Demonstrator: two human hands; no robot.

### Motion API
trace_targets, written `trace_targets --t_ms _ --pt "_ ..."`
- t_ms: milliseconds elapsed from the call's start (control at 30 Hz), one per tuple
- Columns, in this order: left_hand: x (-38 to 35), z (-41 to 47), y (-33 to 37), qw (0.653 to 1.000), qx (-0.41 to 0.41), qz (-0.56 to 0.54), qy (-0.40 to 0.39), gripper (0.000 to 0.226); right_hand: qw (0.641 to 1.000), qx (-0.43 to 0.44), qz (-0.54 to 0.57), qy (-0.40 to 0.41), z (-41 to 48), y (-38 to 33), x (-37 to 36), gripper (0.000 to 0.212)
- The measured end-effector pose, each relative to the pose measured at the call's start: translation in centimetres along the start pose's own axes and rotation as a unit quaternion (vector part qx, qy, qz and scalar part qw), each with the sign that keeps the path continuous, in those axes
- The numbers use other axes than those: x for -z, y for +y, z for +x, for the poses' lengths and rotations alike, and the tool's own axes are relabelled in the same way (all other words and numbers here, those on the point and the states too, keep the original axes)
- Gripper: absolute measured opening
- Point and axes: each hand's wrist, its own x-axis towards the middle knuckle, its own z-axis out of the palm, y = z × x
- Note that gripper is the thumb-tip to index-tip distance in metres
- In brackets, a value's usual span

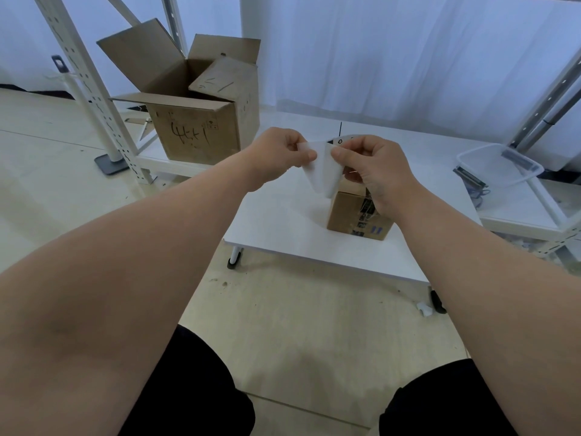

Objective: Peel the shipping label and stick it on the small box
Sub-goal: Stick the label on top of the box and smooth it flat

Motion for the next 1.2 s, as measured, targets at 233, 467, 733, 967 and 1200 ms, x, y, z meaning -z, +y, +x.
trace_targets --t_ms 233,467,733,967,1200 --pt "0.1 0.0 0.2 1.000 0.017 0.014 -0.002 0.013 1.000 -0.025 -0.001 0.003 0.1 0.3 -0.2 0.013" --pt "0.0 0.0 -0.2 0.999 0.031 0.033 -0.003 0.024 0.999 -0.032 0.007 0.004 0.1 0.4 -0.1 0.010" --pt "0.0 -0.1 -1.0 0.996 0.017 0.058 -0.063 0.018 0.996 0.004 -0.087 -0.005 -0.1 0.6 0.0 0.005" --pt "0.3 -0.3 -0.2 0.997 0.002 0.028 -0.070 0.025 0.993 0.027 -0.096 -0.058 -0.7 -0.1 -0.4 0.011" --pt "0.1 -0.2 -1.1 0.999 0.034 -0.039 -0.014 0.013 0.999 -0.019 -0.042 -0.020 -0.9 0.2 -1.4 0.004"
